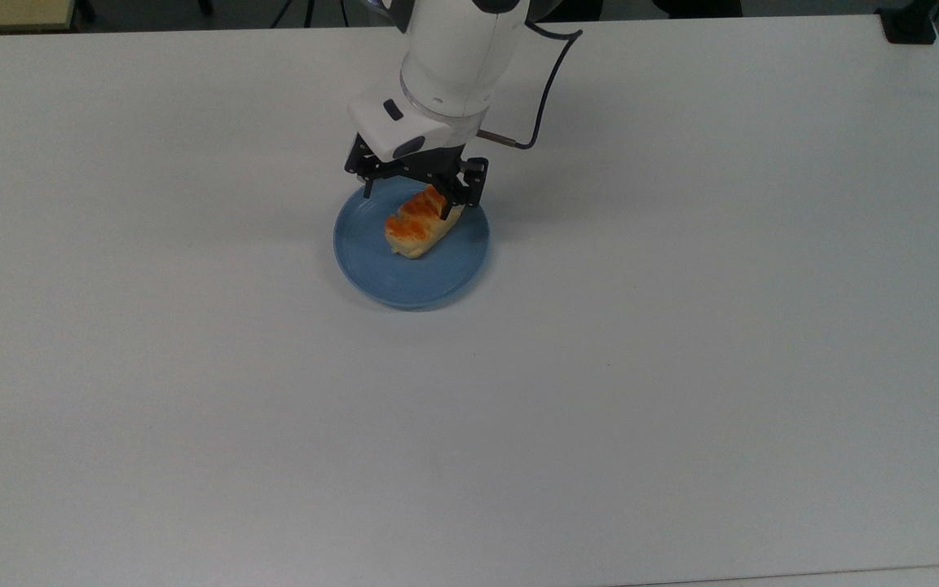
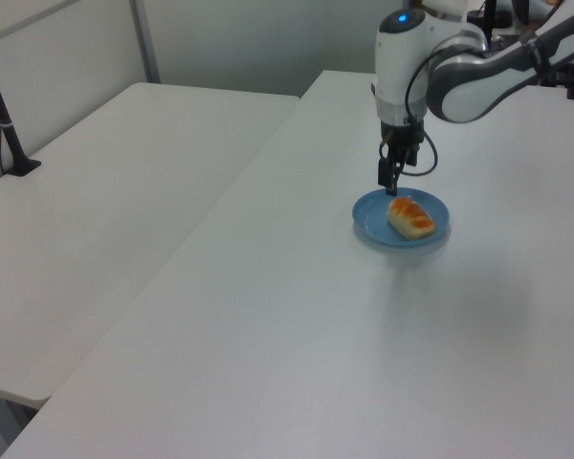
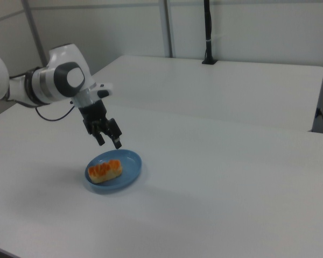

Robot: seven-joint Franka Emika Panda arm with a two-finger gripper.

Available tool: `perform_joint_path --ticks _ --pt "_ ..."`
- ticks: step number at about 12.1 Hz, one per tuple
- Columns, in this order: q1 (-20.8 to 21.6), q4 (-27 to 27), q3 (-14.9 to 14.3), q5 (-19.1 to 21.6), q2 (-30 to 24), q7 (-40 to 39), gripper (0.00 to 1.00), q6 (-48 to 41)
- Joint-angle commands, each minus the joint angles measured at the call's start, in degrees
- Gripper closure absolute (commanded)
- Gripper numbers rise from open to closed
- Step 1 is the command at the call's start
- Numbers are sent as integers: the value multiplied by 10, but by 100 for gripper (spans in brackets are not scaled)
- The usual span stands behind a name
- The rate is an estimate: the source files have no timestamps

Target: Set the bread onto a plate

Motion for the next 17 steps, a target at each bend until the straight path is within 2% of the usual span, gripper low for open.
perform_joint_path --ticks 1,2,4,6,9,10,12,14,16,17 --pt "-35 93 -5 59 -47 -64 0 -122" --pt "-51 128 -7 90 -62 -115 0 -170" --pt "-64 188 -8 99 -80 -174 0 -243" --pt "-75 209 -10 107 -103 -246 0 -282" --pt "-81 238 -61 161 -123 -332 0 -302" --pt "-82 242 -69 163 -125 -358 0 -304" --pt "-81 223 -69 164 -124 -358 0 -280" --pt "-80 210 -68 165 -125 -310 0 -219" --pt "-76 209 -66 158 -123 -254 0 -218" --pt "-74 206 -66 158 -124 -250 0 -230"
